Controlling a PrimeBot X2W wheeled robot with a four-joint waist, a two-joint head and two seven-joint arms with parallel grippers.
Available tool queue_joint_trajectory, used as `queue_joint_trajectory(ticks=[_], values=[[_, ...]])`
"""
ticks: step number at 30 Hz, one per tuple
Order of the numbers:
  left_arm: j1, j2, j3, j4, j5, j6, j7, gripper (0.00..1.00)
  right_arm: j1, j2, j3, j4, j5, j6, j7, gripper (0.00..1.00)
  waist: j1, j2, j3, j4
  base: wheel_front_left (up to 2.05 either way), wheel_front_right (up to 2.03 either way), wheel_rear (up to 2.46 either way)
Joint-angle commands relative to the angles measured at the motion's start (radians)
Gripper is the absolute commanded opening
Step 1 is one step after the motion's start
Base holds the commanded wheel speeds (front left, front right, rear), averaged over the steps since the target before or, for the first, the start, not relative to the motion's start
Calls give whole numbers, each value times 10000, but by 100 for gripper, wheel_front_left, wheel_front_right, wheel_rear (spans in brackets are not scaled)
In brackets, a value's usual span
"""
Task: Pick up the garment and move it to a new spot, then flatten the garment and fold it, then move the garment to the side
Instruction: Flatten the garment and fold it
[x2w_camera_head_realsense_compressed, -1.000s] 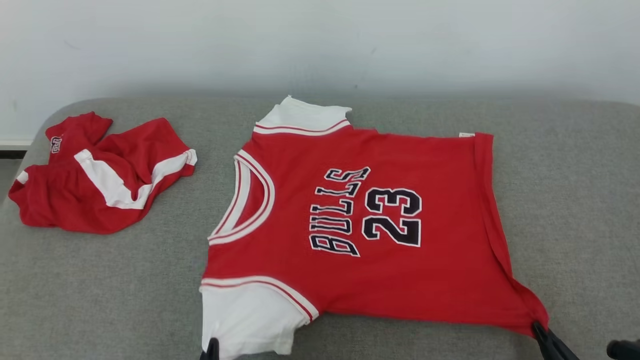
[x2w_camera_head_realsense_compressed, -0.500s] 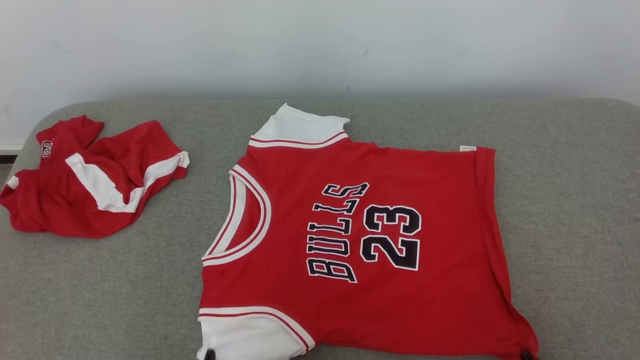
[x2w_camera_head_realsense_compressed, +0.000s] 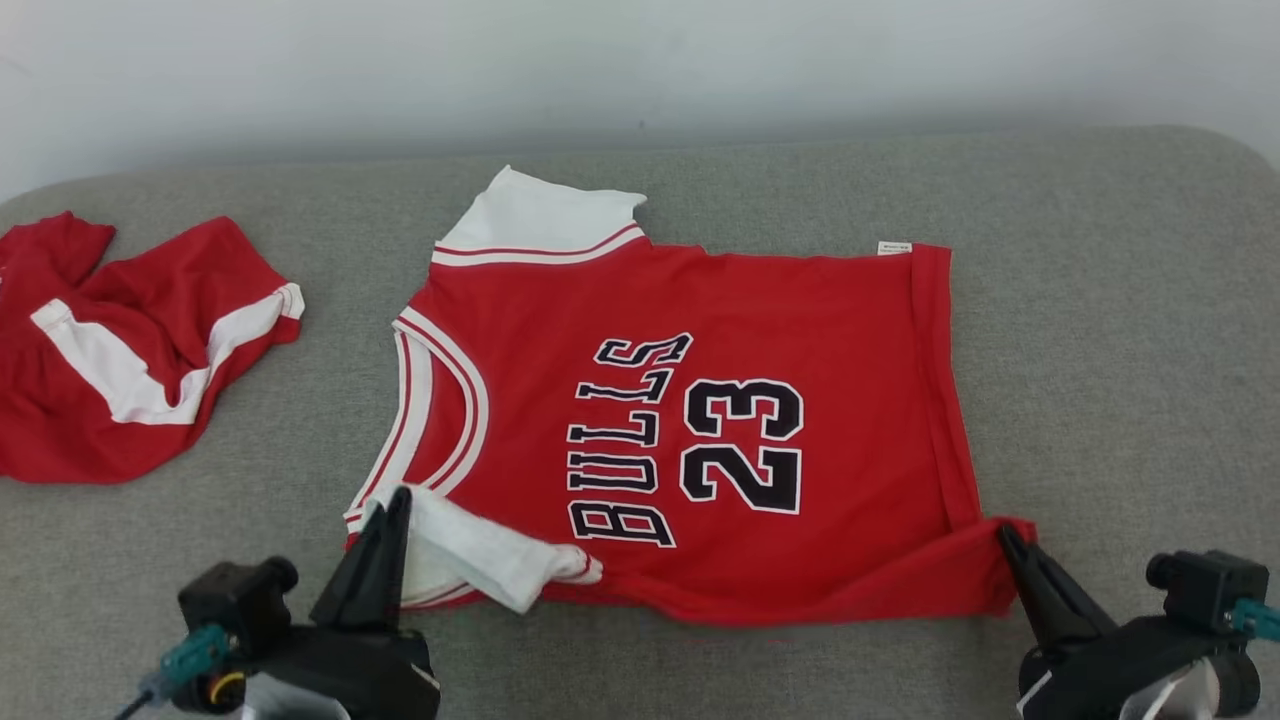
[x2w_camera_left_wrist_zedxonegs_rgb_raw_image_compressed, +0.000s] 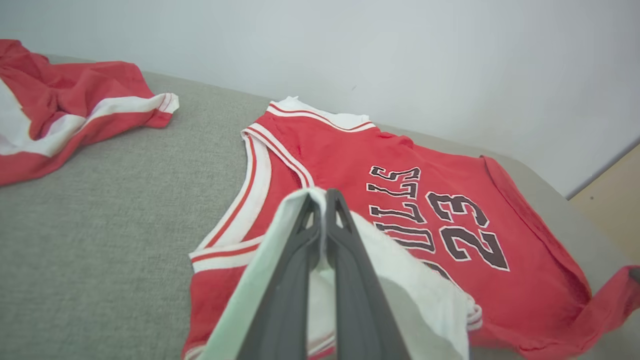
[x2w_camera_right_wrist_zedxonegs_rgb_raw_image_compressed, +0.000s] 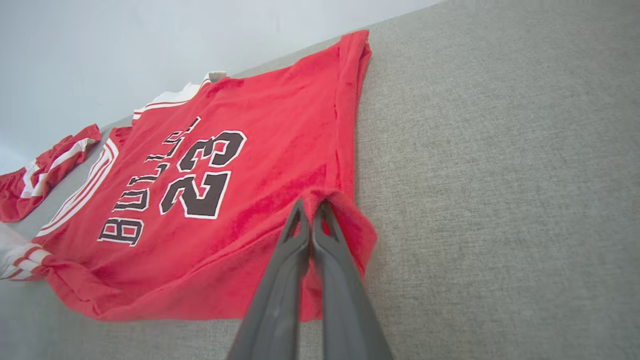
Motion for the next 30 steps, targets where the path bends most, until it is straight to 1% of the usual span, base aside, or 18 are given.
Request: queue_joint_trajectory(ticks=[1,6,10,15,16,17,18,23,27,28,30], values=[[-340,75,32,199,76,-62,33,0,-288,-2,23,164,54,-29,-9,0,-2,-1,214,-175,0,0,0],[-1693,17,-10,1437,148,-367,125,0,-1397,-72,324,1024,142,-29,-133,0,-2,-1,492,-266,0,0,0],[-2628,-31,-142,2609,338,-646,-59,0,-2170,-95,594,1725,187,-29,-388,0,-2,-1,670,-328,0,0,0],[-3334,-142,-402,3841,517,-848,-289,0,-2777,-109,942,2440,347,-29,-806,0,-2,-1,727,-336,0,0,0],[-3451,-156,-426,4021,591,-844,-396,0,-2863,-119,1008,2516,383,-29,-948,41,-2,-1,721,-328,0,0,0],[-3541,-192,-448,4180,679,-823,-507,47,-2904,-131,1080,2609,441,-29,-1051,84,-2,-1,700,-312,0,0,0],[-3584,-223,-472,4358,742,-832,-594,100,-2912,-144,1155,2704,515,-29,-1141,100,-2,-1,673,-291,0,0,0],[-3335,-298,-272,4620,892,-766,-996,100,-2604,-408,1420,2859,666,-29,-1812,100,-2,-1,454,-151,0,0,0],[-2578,-389,119,4225,848,-671,-1073,100,-2064,-614,1483,2742,823,-29,-2218,100,-2,-1,215,-64,0,0,0],[-2578,-389,119,4225,848,-671,-1073,100,-2064,-614,1483,2742,823,-29,-2218,100,-2,-1,215,-64,0,0,0],[-2081,-417,223,3929,954,-643,-1086,100,-1722,-691,1540,2664,861,-29,-2282,100,-2,-1,122,-16,0,0,0]])
